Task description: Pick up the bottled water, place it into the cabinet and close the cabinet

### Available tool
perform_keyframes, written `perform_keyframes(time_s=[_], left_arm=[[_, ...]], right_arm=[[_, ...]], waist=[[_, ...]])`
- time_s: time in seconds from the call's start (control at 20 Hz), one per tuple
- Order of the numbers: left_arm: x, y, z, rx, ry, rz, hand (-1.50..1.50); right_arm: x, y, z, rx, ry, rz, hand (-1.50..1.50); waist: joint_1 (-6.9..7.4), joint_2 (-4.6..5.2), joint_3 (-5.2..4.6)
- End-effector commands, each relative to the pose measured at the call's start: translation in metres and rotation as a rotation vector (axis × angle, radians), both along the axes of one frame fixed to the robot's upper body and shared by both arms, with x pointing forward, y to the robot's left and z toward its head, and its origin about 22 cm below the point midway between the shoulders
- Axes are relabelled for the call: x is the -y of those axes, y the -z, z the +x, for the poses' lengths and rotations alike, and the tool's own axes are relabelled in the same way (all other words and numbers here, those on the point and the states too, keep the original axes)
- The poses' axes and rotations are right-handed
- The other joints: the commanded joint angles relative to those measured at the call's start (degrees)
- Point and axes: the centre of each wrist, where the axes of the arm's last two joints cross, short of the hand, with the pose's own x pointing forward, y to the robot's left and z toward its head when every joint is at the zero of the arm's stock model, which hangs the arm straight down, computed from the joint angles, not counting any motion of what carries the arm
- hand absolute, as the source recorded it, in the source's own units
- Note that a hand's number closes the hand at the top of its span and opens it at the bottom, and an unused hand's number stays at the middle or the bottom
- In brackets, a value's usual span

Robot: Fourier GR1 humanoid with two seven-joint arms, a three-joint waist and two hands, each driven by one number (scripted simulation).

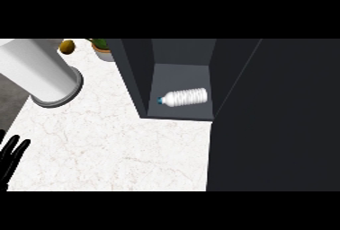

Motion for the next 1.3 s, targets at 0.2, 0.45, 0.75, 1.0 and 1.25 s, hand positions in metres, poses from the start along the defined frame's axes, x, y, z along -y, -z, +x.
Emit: perform_keyframes(time_s=[0.2, 0.45, 0.75, 1.0, 1.25], left_arm=[[-0.022, -0.003, -0.012, -0.021, -0.005, 0.010, -1.50], [-0.029, -0.014, -0.011, 0.006, 0.005, 0.016, -1.50], [-0.046, -0.019, -0.015, -0.004, 0.031, 0.029, -1.50], [-0.054, -0.020, -0.019, 0.000, 0.034, 0.021, -1.50], [-0.062, -0.024, -0.020, 0.031, 0.041, 0.019, -1.50]], right_arm=[[-0.037, -0.050, -0.009, 0.189, -0.027, -0.104, 1.50], [-0.055, -0.046, 0.001, 0.143, -0.030, -0.098, 1.50], [-0.084, -0.048, 0.020, 0.125, -0.043, -0.058, 1.50], [-0.112, -0.052, 0.037, 0.105, -0.029, -0.023, 1.50], [-0.143, -0.057, 0.054, 0.053, -0.029, -0.021, 1.50]], waist=[[0.86, -0.11, -0.20], [1.31, -0.07, -0.11], [3.02, 0.32, -0.03], [3.73, 0.53, 0.06], [5.08, 1.23, 0.19]])
